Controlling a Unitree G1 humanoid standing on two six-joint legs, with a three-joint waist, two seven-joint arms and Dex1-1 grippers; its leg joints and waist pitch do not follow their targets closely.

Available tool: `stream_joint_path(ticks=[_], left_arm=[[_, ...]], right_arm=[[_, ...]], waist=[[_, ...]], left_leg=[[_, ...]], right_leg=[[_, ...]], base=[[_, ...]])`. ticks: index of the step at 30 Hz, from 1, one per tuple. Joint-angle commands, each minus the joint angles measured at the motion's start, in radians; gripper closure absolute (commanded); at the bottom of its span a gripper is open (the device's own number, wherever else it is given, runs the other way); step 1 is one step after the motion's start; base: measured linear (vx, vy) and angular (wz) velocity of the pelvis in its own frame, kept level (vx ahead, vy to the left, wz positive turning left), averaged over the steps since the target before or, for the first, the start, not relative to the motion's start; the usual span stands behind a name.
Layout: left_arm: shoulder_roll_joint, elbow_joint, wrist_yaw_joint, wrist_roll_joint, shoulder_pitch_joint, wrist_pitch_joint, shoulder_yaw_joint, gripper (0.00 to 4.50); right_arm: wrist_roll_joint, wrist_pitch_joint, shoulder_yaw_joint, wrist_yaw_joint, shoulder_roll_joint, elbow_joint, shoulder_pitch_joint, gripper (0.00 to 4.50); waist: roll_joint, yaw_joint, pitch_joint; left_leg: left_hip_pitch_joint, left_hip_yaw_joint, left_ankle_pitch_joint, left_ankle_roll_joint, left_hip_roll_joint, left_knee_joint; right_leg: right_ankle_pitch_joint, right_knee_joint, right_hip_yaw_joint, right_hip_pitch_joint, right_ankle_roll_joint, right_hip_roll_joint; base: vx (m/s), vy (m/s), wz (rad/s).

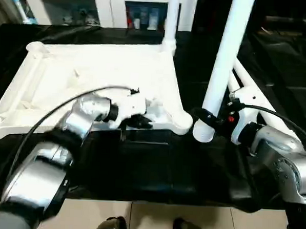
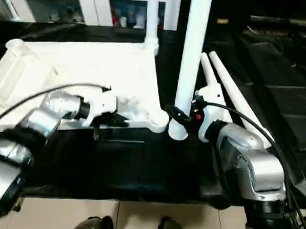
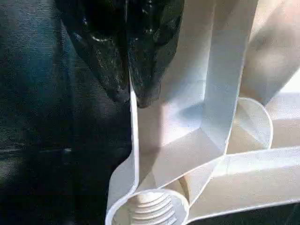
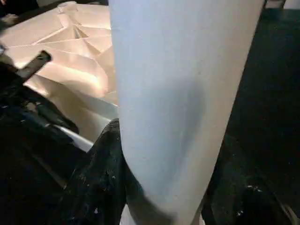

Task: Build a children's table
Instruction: Insert table leg to table base

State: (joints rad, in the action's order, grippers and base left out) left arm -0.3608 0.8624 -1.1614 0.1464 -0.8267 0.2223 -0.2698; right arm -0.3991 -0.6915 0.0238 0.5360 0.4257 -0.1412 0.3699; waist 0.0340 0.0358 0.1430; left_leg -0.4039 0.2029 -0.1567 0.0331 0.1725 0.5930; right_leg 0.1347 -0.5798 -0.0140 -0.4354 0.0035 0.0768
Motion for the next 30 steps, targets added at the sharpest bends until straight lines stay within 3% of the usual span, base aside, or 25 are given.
stream_joint_path(ticks=[1, 4, 9, 25, 30], left_arm=[[0.018, -0.034, 0.015, -0.030, 0.037, -0.013, 0.014, 4.22], [0.029, -0.074, -0.016, -0.073, 0.051, -0.061, 0.033, 3.94], [0.019, -0.050, -0.007, -0.058, 0.028, -0.044, 0.030, 3.61], [-0.003, -0.007, -0.061, -0.027, 0.003, -0.039, -0.014, 3.61], [0.006, 0.006, -0.048, -0.027, 0.001, -0.029, -0.011, 4.14]], right_arm=[[-0.013, 0.017, 0.009, 0.011, -0.005, -0.001, 0.026, 2.66], [-0.011, 0.021, 0.011, 0.017, -0.004, 0.008, 0.033, 2.66], [-0.011, 0.020, 0.010, 0.024, 0.003, 0.004, 0.034, 2.66], [-0.005, 0.020, 0.016, 0.034, 0.012, -0.010, 0.023, 2.66], [-0.015, 0.016, 0.019, 0.037, 0.008, -0.016, 0.027, 2.66]], waist=[[-0.029, 0.006, -0.098], [-0.030, 0.009, -0.097], [-0.031, 0.007, -0.099], [-0.025, 0.011, -0.106], [-0.025, 0.011, -0.109]], left_leg=[[0.030, -0.017, -0.136, -0.110, 0.045, -0.065], [0.030, -0.016, -0.141, -0.104, 0.044, -0.064], [0.031, -0.017, -0.144, -0.098, 0.043, -0.065], [0.030, -0.017, -0.129, -0.095, 0.042, -0.061], [0.031, -0.016, -0.118, -0.101, 0.042, -0.059]], right_leg=[[0.177, 0.041, 0.025, 0.059, -0.281, 0.058], [0.197, 0.043, 0.025, 0.056, -0.276, 0.057], [0.182, 0.043, 0.025, 0.057, -0.267, 0.056], [0.143, 0.038, 0.025, 0.062, -0.286, 0.055], [0.117, 0.034, 0.025, 0.064, -0.295, 0.053]], base=[[0.000, 0.000, 0.00], [0.000, 0.000, 0.00], [0.000, 0.000, 0.00], [0.000, 0.000, 0.00], [0.000, 0.000, 0.00]])
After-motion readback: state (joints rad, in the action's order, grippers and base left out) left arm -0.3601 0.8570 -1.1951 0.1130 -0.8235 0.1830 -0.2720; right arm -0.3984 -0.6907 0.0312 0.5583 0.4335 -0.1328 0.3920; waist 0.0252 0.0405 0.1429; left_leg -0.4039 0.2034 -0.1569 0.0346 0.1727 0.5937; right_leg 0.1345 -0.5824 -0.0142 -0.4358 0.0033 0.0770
